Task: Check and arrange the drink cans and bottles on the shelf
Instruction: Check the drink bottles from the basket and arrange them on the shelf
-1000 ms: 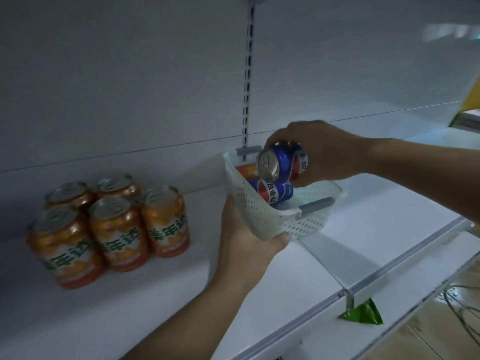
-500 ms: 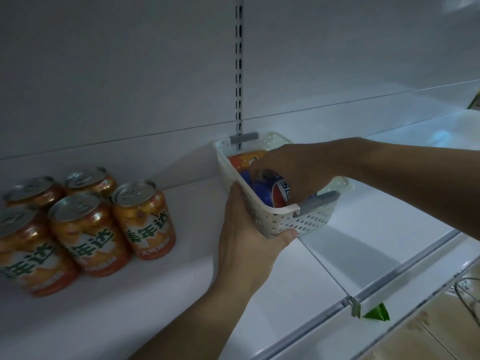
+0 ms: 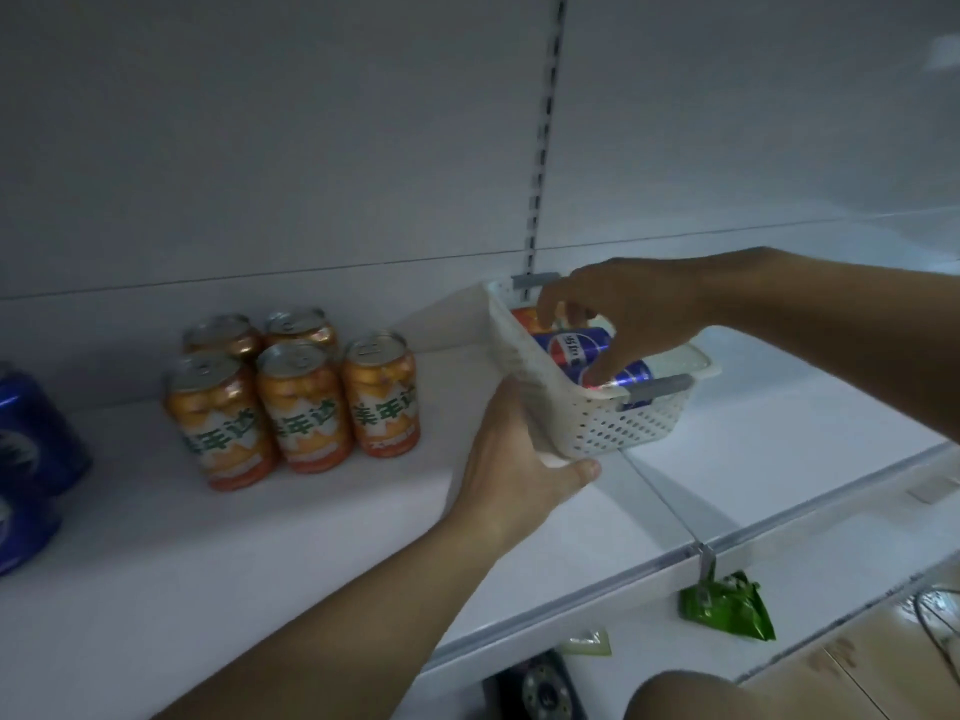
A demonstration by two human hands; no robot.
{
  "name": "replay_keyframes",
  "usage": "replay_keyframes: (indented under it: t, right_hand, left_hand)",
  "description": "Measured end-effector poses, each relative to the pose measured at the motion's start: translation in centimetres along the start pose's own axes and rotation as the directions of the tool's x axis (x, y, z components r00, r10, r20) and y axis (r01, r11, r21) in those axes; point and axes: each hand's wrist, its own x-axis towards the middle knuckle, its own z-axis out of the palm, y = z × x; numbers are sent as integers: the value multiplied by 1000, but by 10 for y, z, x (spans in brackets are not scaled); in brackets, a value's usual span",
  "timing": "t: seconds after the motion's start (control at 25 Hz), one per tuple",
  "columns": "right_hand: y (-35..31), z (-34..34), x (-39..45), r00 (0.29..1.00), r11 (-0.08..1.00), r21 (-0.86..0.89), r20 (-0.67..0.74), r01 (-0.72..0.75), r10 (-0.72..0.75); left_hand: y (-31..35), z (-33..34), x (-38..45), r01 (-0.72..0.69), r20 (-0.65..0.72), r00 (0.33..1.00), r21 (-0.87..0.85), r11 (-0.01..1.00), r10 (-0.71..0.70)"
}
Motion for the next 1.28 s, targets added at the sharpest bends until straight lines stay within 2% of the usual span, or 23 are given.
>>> replay_keyframes:
  t: [0.08, 0.16, 0.28, 0.44, 0.56, 0.68, 0.76, 0.84, 1.0, 1.12, 1.16, 1.2, 1.28]
  right_hand:
    - [-31, -11, 3, 997, 993, 111, -68, 34, -26]
    - [-73, -16, 2, 991, 962, 247, -97, 114, -93]
    - [-141, -24, 16, 967, 932, 275, -159, 235, -197]
    - [-239, -45, 69, 892, 878, 211, -249, 429, -376]
    - [-332, -55, 102, 809, 798, 190, -287, 572, -512]
    - [-422, -61, 131, 736, 716, 187, -266, 673, -622]
    - [-478, -63, 149, 683, 671, 141, -248, 727, -687]
    - [-528, -65, 170, 647, 645, 107, -274, 756, -712]
    - [-605, -64, 219, 664, 699, 77, -401, 711, -631]
    - [-635, -55, 239, 682, 739, 36, -417, 672, -600]
    - [-639, -52, 241, 674, 730, 46, -427, 682, -603]
    - [-637, -52, 240, 662, 715, 63, -441, 696, -606]
    - [-625, -62, 233, 638, 677, 111, -473, 727, -608]
  left_hand:
    - [4, -32, -27, 38, -19, 999, 119, 992, -36]
    - [-2, -75, -54, 13, -32, 999, 267, 964, -5]
    - [-10, -147, -94, -38, -32, 998, 398, 917, 56]
    - [-24, -236, -157, 1, -137, 988, 493, 870, 77]
    - [-36, -308, -204, 79, -222, 970, 666, 742, 96]
    - [-42, -378, -239, 136, -243, 962, 822, 553, 124]
    - [-52, -415, -262, 200, -277, 954, 871, 448, 111]
    - [-70, -443, -283, 278, -343, 934, 872, 403, 99]
    - [-95, -476, -309, 384, -503, 856, 773, 505, 118]
    - [-97, -492, -312, 400, -592, 787, 702, 589, 171]
    - [-95, -497, -314, 424, -652, 738, 648, 632, 173]
    - [-92, -502, -316, 445, -733, 657, 567, 693, 178]
    - [-83, -510, -322, 406, -879, 437, 380, 831, 188]
